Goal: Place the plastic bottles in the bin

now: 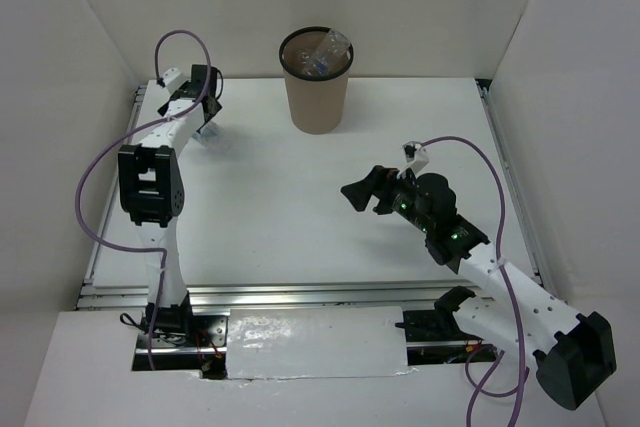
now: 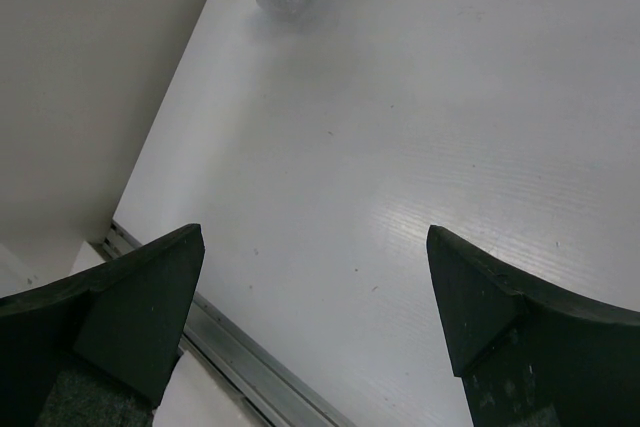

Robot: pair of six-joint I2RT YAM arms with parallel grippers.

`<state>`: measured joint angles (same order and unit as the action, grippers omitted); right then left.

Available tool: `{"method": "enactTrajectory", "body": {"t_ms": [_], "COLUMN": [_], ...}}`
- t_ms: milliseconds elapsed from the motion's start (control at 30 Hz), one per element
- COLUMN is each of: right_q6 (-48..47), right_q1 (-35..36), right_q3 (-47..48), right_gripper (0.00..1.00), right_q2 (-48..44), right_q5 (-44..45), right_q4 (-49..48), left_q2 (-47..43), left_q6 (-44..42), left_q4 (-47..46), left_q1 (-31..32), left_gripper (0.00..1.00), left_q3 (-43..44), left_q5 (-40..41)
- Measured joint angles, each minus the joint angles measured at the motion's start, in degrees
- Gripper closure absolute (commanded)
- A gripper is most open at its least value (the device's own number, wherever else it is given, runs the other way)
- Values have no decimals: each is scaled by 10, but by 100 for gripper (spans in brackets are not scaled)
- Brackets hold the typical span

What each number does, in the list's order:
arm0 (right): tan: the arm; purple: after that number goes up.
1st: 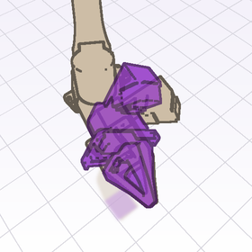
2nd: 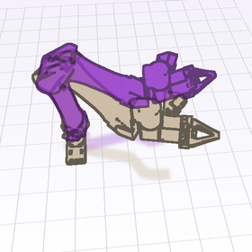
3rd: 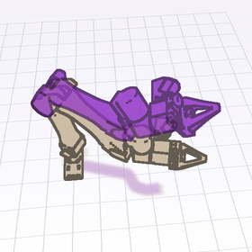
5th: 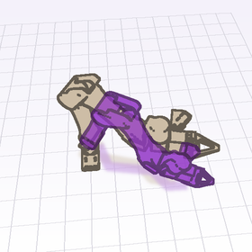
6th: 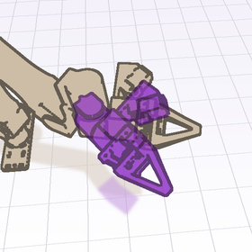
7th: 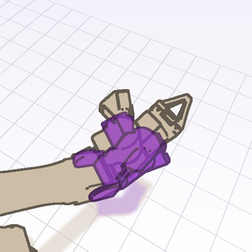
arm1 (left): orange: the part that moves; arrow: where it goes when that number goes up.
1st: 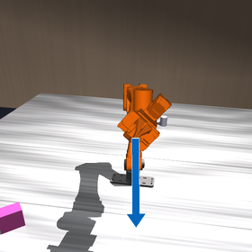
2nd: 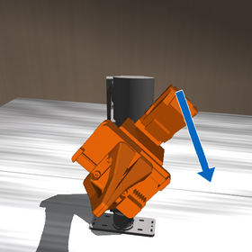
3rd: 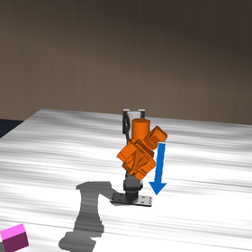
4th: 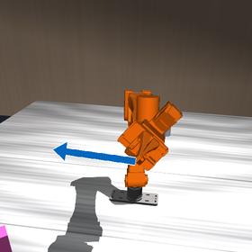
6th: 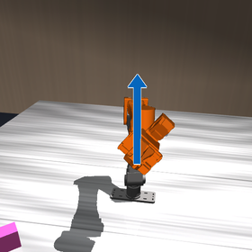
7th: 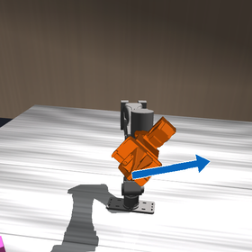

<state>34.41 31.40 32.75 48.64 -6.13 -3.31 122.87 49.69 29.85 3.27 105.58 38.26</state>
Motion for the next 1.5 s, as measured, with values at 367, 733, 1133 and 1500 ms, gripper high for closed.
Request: {"method": "enactTrajectory", "body": {"t_ms": [367, 733, 1133, 1500], "right_q6": [-1, -9, -10, -10], "right_q1": [2, 2, 3, 6], "right_q3": [5, 10, 11, 15], "right_gripper": [0, 0, 0, 0], "right_q2": [14, 33, 36, 41], "right_q5": [-10, -21, -26, -29], "right_q4": [0, 0, 0, 1], "left_q2": [40, 70, 47, -243], "left_q6": [1, -2, 18, -94], "left_q4": [-78, -136, -130, -395], "left_q1": [-24, -25, -17, 126], "left_gripper": [1, 1, 91, 100], "left_q3": [-18, -26, -62, -205], "left_q5": [-26, -52, -44, -179]}}
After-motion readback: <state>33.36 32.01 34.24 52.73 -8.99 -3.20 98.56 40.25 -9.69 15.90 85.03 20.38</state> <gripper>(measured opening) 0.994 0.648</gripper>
